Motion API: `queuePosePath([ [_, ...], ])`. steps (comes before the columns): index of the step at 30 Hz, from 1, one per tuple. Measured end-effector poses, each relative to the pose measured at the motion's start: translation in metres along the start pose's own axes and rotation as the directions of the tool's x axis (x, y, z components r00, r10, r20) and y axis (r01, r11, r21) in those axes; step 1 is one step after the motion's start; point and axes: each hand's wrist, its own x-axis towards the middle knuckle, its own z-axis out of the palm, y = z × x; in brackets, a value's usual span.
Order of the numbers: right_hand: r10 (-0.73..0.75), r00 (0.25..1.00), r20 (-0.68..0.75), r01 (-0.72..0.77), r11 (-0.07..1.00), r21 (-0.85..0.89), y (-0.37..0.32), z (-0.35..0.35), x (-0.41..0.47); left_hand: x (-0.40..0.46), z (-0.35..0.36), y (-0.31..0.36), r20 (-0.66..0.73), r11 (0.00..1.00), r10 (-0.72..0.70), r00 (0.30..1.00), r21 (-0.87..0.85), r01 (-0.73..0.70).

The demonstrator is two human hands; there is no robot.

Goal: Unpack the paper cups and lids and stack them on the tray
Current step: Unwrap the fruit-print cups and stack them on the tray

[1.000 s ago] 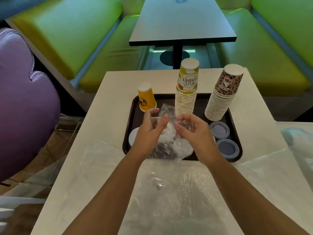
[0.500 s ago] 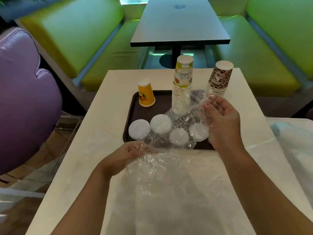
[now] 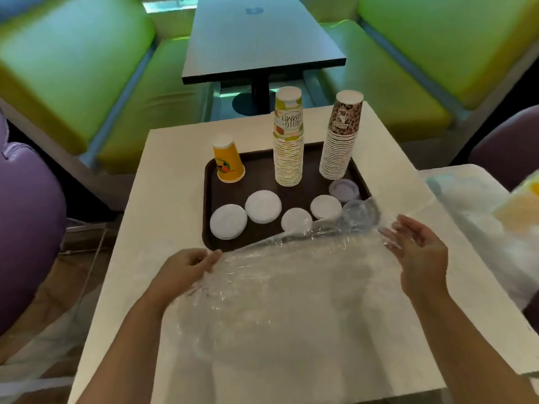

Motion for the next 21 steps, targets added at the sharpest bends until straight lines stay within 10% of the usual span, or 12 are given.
queuePosePath([
  [9, 0.16, 0.98, -0.119, -0.181, 0.962, -0.202, 0.057, -0.024, 0.008, 0.008, 0.029, -0.043, -0.236, 0.851, 0.235, 0.943, 0.518, -0.082],
  [12, -0.191, 0.968, -0.161, 0.067, 0.819, -0.57, 0.06, -0.019, 0.003, 0.002, 0.044, -0.043, -0.315, 0.77, 0.399, 0.861, 0.625, -0.128],
  [15, -0.579, 0.808, 0.113, 0.466, 0.509, -0.724, 0.06, 0.002, -0.028, -0.014, 0.065, -0.031, -0.319, 0.714, 0.516, 0.795, 0.672, -0.194],
  [21, -0.264, 0.619, 0.74, 0.774, 0.049, -0.631, 0.12, 0.066, -0.113, -0.021, 0.109, -0.037, -0.065, 0.642, 0.454, 0.889, 0.716, -0.275],
])
